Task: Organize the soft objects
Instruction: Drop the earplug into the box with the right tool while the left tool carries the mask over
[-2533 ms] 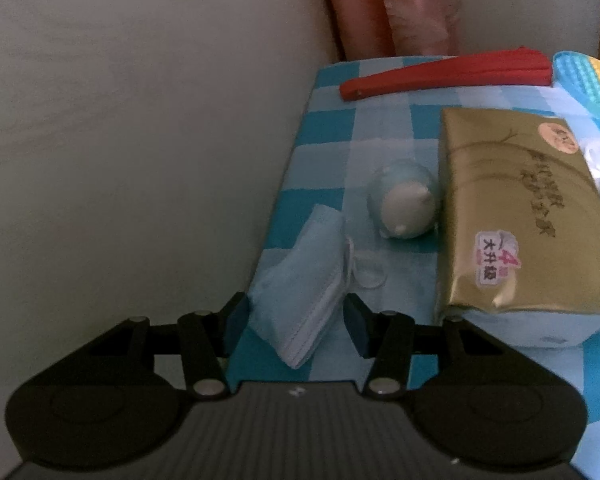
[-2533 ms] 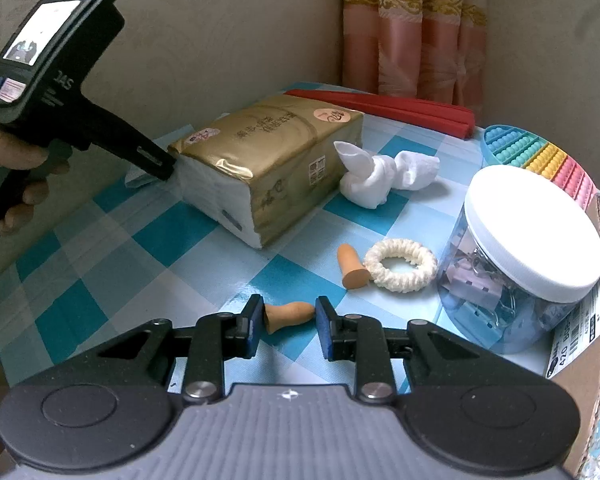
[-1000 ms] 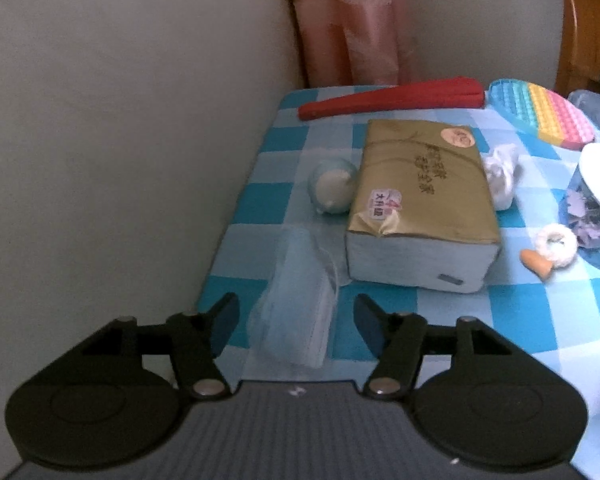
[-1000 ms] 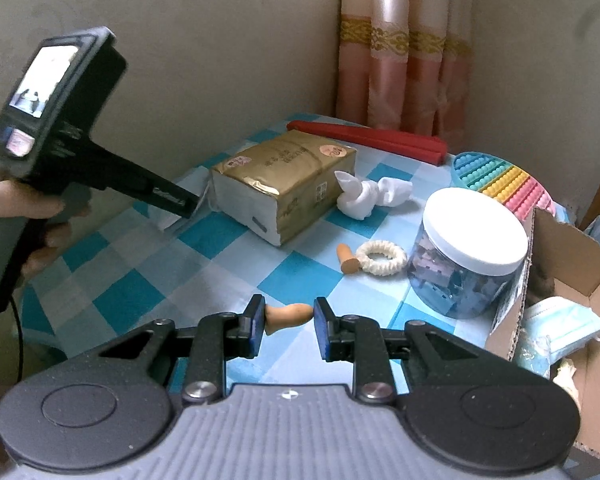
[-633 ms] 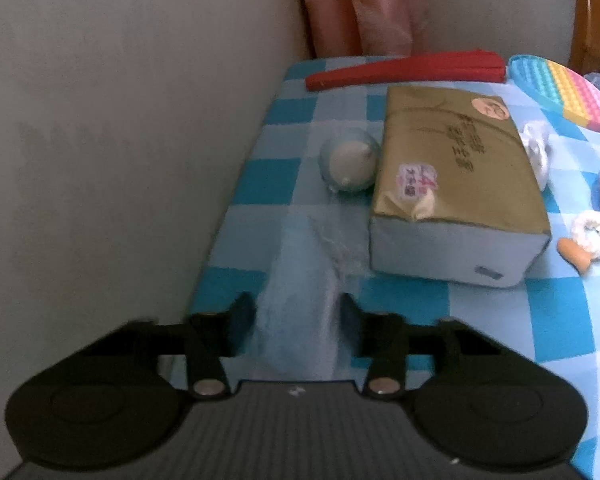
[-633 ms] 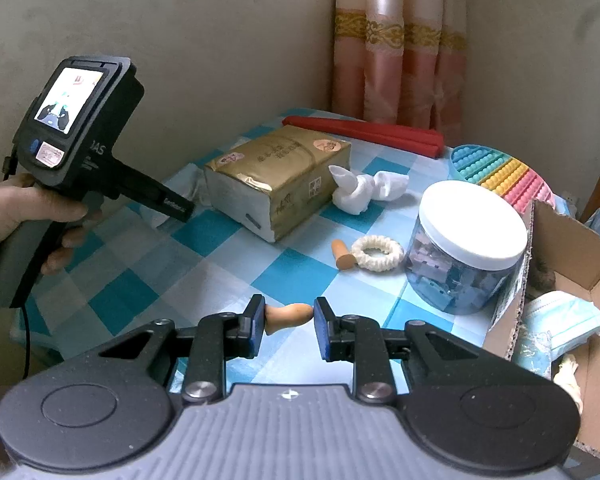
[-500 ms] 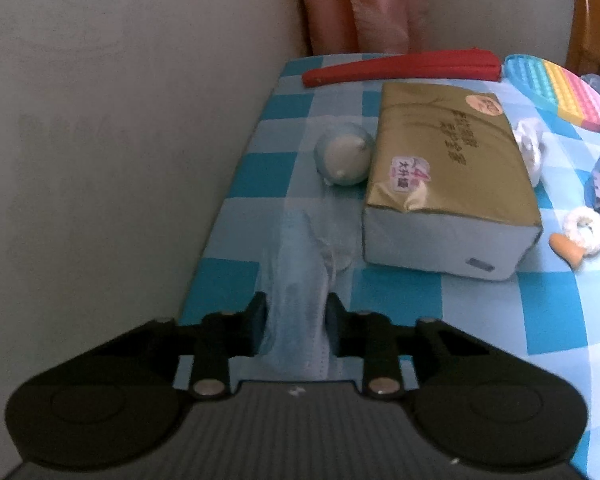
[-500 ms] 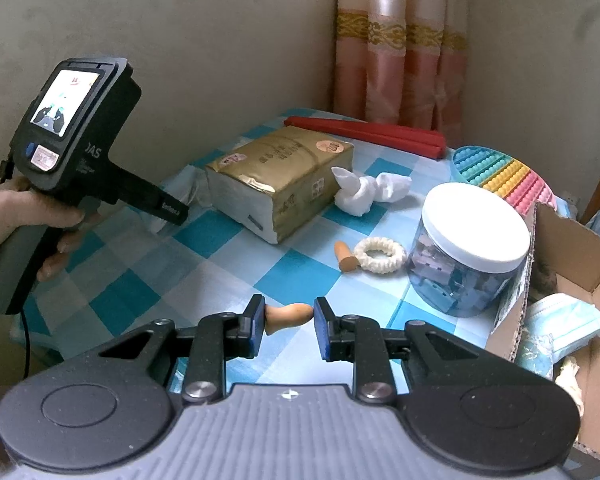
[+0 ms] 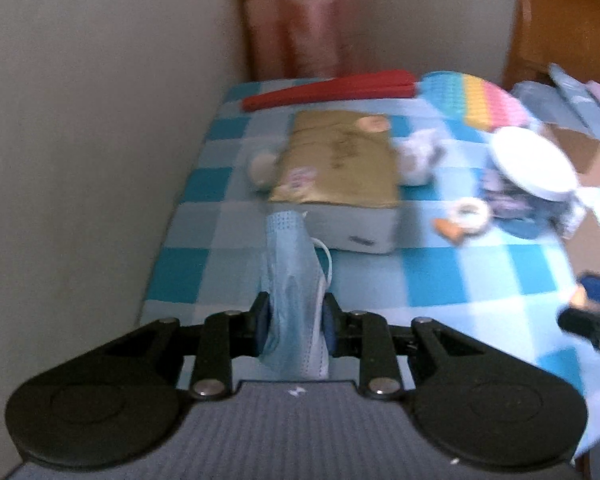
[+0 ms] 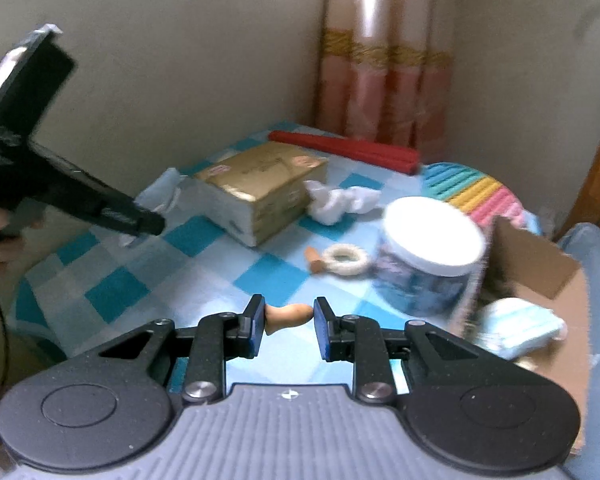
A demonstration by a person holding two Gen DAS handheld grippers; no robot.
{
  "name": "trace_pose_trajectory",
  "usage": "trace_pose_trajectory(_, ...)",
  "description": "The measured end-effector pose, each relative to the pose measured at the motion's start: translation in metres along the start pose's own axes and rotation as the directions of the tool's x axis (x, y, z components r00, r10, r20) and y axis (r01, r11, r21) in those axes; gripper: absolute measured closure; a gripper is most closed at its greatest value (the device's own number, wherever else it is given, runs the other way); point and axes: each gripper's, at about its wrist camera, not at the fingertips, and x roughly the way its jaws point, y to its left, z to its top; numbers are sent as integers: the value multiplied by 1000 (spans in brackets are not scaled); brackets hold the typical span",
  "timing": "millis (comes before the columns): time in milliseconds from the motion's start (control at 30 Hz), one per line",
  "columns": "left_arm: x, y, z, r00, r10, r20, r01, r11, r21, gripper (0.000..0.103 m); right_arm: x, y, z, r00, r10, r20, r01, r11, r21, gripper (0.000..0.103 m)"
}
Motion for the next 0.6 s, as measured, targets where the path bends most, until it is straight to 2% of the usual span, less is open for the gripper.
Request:
trace_pose_trajectory(167, -23, -32, 0, 996, -84, 21, 82, 993, 80, 78, -22, -35, -5, 994, -107, 20, 106, 993, 53, 73)
trace_pose_trajectory(333, -35, -65, 10, 985, -172, 29, 165, 974, 155, 78, -30, -80, -14, 973, -231, -5, 230, 965, 124, 72)
trace_pose_trajectory(467, -40, -90, 20, 973, -228, 32, 216, 952, 216, 78, -28, -106, -25, 957, -287, -36, 289, 944, 161, 69)
trace_pose_trajectory(533, -43, -105, 27, 966, -256, 32, 240, 938, 250, 78, -25, -113, -29, 955, -293, -49, 297, 939, 175, 52)
trace_pose_trajectory(567, -44, -111, 30, 963, -268, 32, 250, 931, 265, 78, -24, -115, -31, 954, -295, -48, 298, 937, 181, 30)
trace_pose_trajectory(600, -46, -117, 33, 959, -280, 32, 260, 923, 282, 78, -25, -115, -33, 955, -293, -37, 295, 937, 187, 22)
